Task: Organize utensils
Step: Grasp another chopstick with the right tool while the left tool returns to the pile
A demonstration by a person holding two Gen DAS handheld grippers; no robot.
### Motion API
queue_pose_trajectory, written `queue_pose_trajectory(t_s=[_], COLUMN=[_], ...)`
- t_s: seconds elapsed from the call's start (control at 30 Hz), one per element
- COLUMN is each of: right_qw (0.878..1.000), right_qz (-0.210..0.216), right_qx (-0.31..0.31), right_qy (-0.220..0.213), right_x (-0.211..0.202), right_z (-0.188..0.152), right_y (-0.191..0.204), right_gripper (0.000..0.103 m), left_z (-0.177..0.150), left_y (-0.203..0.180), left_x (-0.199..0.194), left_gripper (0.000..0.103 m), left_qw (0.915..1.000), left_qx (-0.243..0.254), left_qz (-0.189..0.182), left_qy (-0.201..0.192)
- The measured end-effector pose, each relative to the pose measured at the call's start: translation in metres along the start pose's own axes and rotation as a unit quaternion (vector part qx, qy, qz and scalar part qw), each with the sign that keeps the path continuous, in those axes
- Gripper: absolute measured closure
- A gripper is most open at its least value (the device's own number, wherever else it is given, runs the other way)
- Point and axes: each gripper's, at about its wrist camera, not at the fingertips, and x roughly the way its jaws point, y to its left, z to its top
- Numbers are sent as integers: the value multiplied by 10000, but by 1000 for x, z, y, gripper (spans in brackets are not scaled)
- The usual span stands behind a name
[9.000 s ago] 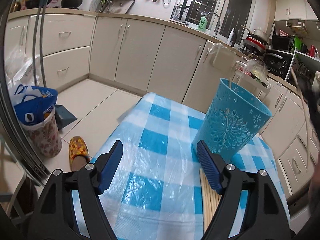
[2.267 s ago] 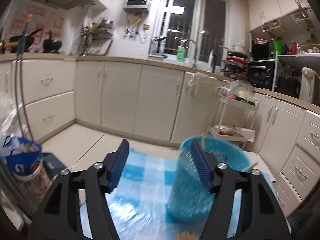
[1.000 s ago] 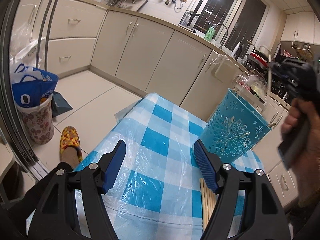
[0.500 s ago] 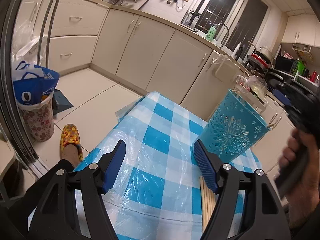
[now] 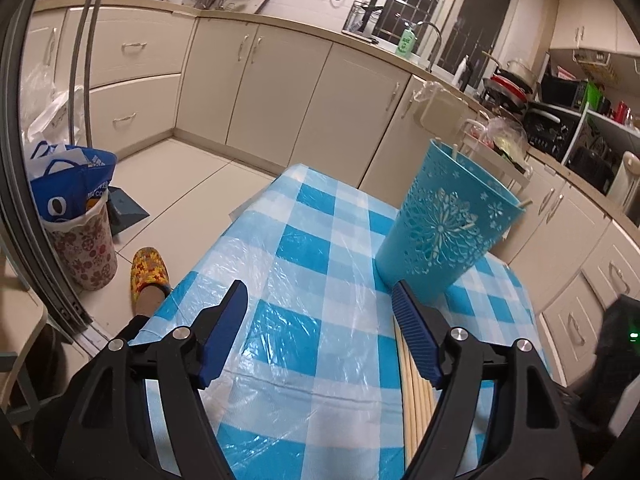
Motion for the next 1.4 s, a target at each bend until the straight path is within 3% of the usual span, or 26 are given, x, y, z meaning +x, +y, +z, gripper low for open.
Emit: queue_pose_trajectory(t_s=[0.37, 0.63, 0.7, 0.8, 1.03, 1.4], right_qw=[9972, 9912, 9900, 9900, 9922, 9973], right_qz=[-370, -700, -764, -785, -849, -477], right_qx=[-279, -873, -949, -904, -595, -179], right_qy=[582, 702, 715, 740, 690, 537], right_x=[36, 42, 41, 35, 8, -2], right_z=[-2, -2, -3, -4, -17, -21], right_y=[10, 20, 17, 9, -22, -39], right_gripper=[86, 86, 94, 95, 97, 97], left_z=[-4, -8, -9, -10, -21, -31], left_y=[8, 2, -1, -8, -47, -74], left_x=[4, 10, 12, 17, 55, 89], left_gripper=[29, 29, 29, 29, 29, 30], left_qw=[9999, 9995, 9992, 9980, 9833, 9684], left_qx=[-39, 56, 127, 328, 1280, 1814], left_qz=[69, 28, 11, -27, 119, 326], left_qy=[152, 295, 368, 534, 1287, 1681])
